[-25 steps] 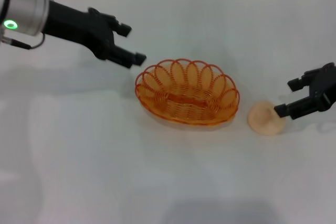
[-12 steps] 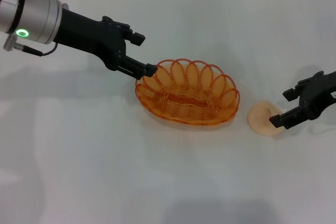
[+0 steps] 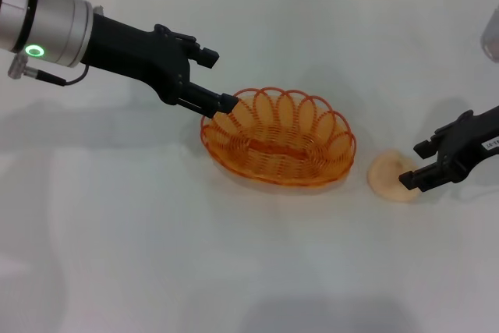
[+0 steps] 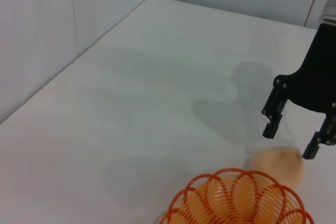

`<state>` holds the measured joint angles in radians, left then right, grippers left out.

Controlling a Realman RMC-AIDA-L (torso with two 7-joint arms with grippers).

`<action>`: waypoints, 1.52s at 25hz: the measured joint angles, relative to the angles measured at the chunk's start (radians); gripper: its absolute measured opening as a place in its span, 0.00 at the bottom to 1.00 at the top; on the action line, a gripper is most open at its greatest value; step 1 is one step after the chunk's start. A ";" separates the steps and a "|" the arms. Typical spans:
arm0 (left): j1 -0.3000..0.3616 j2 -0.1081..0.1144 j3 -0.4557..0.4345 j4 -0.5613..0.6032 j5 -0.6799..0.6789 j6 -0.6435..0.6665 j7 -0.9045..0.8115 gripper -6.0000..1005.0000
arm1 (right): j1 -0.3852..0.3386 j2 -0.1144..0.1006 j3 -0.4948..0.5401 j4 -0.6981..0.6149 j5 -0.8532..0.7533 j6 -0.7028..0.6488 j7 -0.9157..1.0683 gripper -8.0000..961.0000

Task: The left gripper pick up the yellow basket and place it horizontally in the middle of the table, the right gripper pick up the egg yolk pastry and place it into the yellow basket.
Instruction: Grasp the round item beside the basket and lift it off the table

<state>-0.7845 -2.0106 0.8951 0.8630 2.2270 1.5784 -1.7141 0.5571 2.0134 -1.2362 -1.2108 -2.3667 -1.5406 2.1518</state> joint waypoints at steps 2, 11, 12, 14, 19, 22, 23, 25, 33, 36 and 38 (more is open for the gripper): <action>0.006 0.000 -0.001 0.000 -0.004 -0.002 0.000 0.89 | 0.000 0.001 -0.010 0.002 0.000 0.008 0.000 0.75; 0.013 0.000 -0.001 -0.003 -0.024 -0.005 0.006 0.89 | 0.003 0.004 -0.047 0.004 0.005 0.042 0.002 0.62; 0.015 0.001 -0.001 -0.002 -0.024 -0.005 0.006 0.89 | 0.003 0.004 -0.050 0.008 0.004 0.049 0.002 0.60; 0.019 0.000 -0.001 0.000 -0.024 -0.005 0.006 0.89 | 0.004 0.004 -0.051 0.014 0.003 0.056 0.002 0.58; 0.023 0.000 -0.001 0.001 -0.025 -0.006 0.007 0.88 | 0.004 0.004 -0.051 0.023 0.002 0.063 0.002 0.52; 0.024 -0.001 -0.002 0.001 -0.027 -0.006 0.007 0.88 | 0.004 0.004 -0.051 0.024 0.001 0.062 0.002 0.47; 0.025 0.000 -0.002 0.001 -0.027 -0.006 0.007 0.88 | 0.004 0.004 -0.051 0.023 0.002 0.061 0.002 0.45; 0.027 0.000 -0.002 0.002 -0.027 -0.007 0.007 0.88 | 0.004 0.004 -0.051 0.020 0.004 0.056 0.002 0.42; 0.039 0.009 -0.002 0.000 -0.029 -0.004 0.016 0.88 | 0.006 0.004 -0.058 -0.004 0.016 0.048 0.002 0.24; 0.052 0.016 -0.002 0.001 -0.029 -0.006 0.016 0.88 | 0.006 0.004 -0.058 -0.015 0.021 0.048 0.004 0.16; 0.062 0.020 -0.002 0.002 -0.029 -0.006 0.016 0.88 | 0.005 0.004 -0.057 -0.029 0.025 0.048 0.009 0.11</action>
<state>-0.7228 -1.9904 0.8927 0.8653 2.1981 1.5721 -1.6979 0.5623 2.0171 -1.2930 -1.2401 -2.3415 -1.4928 2.1608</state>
